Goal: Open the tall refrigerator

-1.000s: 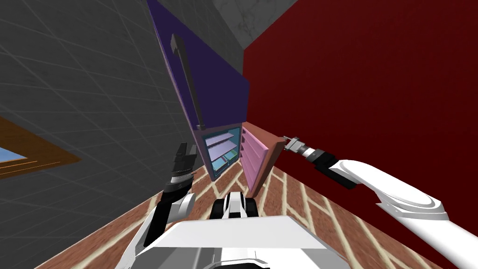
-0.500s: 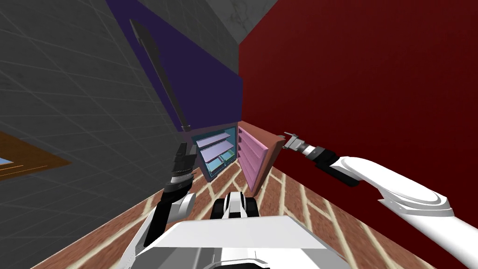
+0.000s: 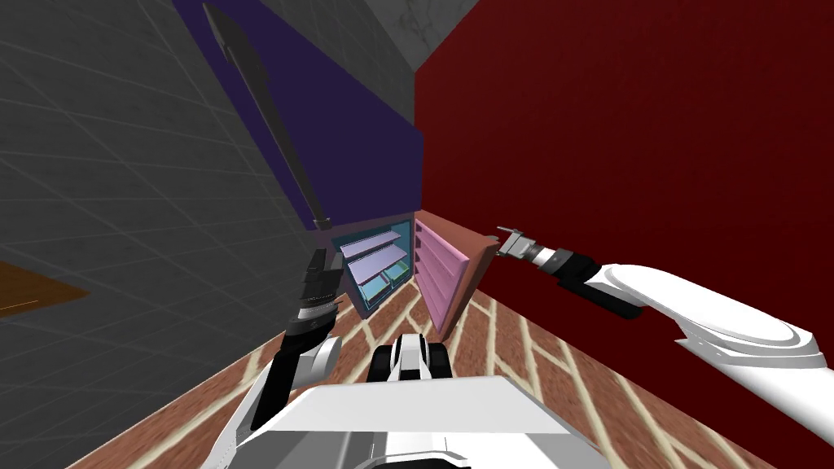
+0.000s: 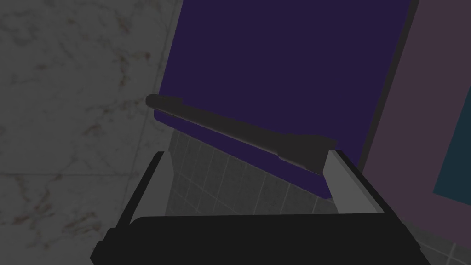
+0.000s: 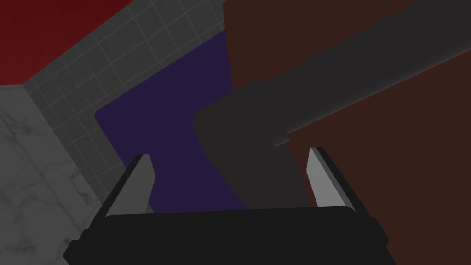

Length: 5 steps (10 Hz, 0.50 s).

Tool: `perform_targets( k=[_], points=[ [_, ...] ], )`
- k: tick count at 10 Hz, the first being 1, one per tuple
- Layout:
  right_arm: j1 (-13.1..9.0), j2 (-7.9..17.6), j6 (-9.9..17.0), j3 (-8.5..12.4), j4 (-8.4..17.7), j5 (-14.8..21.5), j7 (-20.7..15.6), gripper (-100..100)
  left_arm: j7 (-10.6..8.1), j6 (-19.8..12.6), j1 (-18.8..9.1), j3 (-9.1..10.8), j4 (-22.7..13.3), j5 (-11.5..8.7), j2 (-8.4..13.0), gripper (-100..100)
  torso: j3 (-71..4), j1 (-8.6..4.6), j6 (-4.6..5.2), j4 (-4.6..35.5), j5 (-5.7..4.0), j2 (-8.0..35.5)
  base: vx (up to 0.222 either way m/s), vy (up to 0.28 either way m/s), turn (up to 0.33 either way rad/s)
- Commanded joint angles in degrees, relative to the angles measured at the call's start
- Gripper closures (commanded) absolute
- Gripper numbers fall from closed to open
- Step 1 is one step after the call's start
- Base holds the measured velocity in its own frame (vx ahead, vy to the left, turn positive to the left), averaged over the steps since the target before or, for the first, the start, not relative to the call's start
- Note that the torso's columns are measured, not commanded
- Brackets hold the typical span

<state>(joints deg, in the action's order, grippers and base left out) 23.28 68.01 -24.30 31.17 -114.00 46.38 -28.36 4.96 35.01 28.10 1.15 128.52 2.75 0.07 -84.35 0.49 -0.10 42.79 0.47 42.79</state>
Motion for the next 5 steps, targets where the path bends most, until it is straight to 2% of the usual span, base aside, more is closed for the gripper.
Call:
perform_targets(
  k=[1, 5],
  points=[
    [0.18, -0.04, -0.07, -0.21, 0.05, 0.07, -0.05, 0, 0.0, 0.0, 0.0, 0.0, 0.0, 0.0, 0.0, 0, -0.01, -0.12, 0.06, -0.12, -0.13, -0.07, 0.0, 0.0, 0.0],
    [0.54, -0.09, -0.32, -0.72, 0.14, 0.21, -0.12, 0, 0.0, 0.0, 0.0, 0.0, 0.0, 0.0, 0.0, 0, -0.11, -0.44, 0.15, -0.34, -0.38, -0.29, 0.0, 0.0, 0.0]
  ],
)
